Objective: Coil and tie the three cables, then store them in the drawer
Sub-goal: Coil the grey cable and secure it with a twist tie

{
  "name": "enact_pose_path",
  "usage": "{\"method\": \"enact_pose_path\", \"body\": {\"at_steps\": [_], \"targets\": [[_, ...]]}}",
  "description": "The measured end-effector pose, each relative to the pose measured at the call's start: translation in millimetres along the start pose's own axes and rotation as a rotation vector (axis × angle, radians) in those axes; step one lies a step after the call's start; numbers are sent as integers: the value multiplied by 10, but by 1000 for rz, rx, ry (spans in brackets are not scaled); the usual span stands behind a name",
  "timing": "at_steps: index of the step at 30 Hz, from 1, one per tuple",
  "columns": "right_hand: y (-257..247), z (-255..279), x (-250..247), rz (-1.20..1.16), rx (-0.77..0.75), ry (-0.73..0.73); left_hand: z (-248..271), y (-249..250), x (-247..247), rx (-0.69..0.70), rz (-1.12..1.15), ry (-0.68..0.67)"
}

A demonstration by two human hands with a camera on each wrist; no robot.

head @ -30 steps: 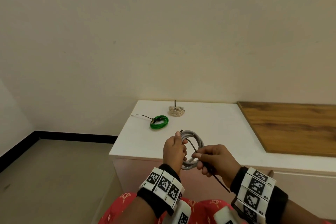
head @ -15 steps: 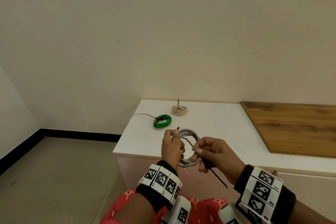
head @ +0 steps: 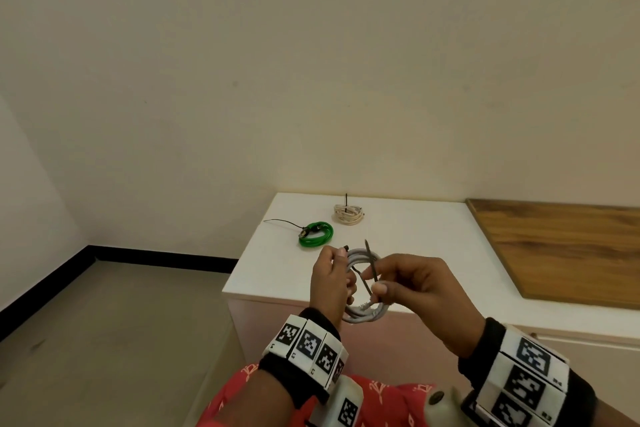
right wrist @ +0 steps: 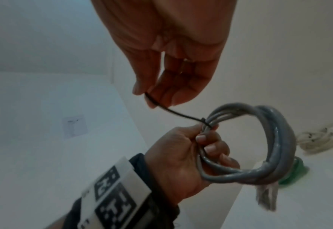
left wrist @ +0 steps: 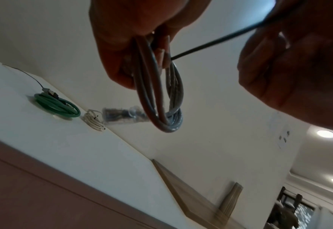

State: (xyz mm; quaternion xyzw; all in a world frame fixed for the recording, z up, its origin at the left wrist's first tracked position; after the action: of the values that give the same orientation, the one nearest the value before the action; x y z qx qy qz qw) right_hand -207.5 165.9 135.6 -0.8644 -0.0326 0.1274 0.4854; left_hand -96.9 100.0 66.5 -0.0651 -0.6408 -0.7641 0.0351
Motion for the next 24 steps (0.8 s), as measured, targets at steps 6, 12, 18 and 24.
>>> {"method": "enact_pose_path", "body": {"at_steps": [6,12,18,24], "targets": [[223,65,-127,-74,310,154,105,64,137,66,-100,-65],[267,63,-180,-48,385,195,141,80,212,128,-181,-78],[266,68,-171,-73,396,205,166,84,214,141,-198,-81],[260,76,-160,-71,410,206,163,78,201,139,-201,-65]]}}
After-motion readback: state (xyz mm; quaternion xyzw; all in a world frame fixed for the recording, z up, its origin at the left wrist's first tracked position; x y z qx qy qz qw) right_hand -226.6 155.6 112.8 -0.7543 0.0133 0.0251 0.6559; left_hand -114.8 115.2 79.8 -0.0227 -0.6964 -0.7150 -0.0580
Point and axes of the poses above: each hand's wrist, its own z-axis away from the middle knuckle, its own x-axis out of the palm, y = z × x, the point moved 5 cm from there along -z, towards the middle knuckle, and after that the axes turned 12 degrees about -x, right-handed, at the moved point
